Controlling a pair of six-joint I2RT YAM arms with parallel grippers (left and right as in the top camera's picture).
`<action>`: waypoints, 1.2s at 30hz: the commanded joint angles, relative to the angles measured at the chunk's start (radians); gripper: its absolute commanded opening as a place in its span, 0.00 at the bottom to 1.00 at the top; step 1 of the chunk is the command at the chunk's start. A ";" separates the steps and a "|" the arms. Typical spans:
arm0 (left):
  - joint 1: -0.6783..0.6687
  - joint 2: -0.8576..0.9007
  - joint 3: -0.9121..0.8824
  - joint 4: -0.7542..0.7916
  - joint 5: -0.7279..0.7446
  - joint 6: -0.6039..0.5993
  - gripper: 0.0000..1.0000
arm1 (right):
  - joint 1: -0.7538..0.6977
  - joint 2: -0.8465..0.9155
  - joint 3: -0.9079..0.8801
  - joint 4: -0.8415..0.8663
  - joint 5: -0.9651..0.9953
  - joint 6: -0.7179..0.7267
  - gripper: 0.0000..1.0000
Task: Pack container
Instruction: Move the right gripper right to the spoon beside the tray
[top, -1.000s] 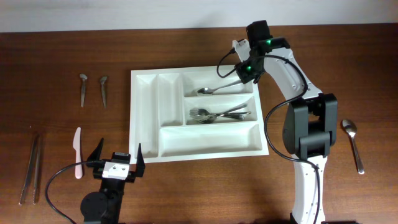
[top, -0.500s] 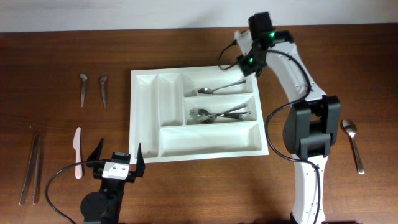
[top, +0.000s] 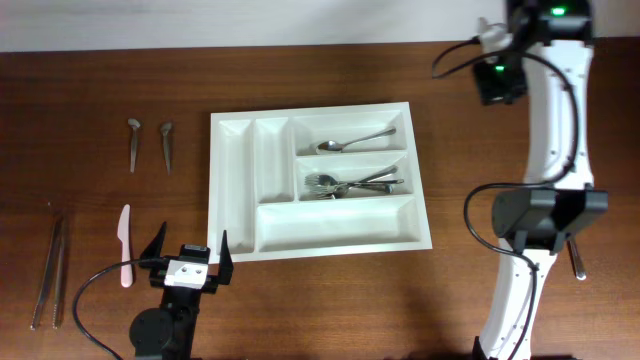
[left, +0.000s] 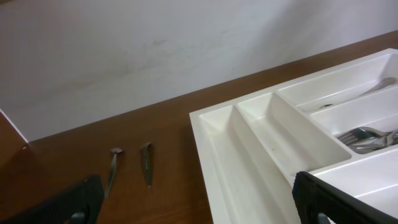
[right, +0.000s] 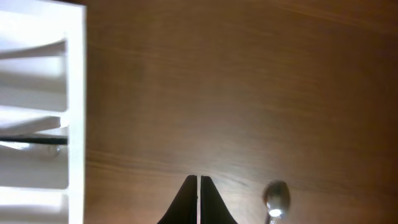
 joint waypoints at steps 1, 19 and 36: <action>0.006 -0.006 -0.006 -0.003 -0.003 0.008 0.99 | -0.034 -0.040 0.034 -0.006 -0.002 0.050 0.04; 0.006 -0.006 -0.006 -0.003 -0.003 0.008 0.99 | -0.349 -0.550 -0.840 -0.006 -0.010 0.125 0.13; 0.006 -0.006 -0.006 -0.003 -0.003 0.008 0.99 | -0.639 -0.487 -1.009 0.273 -0.058 -0.329 0.14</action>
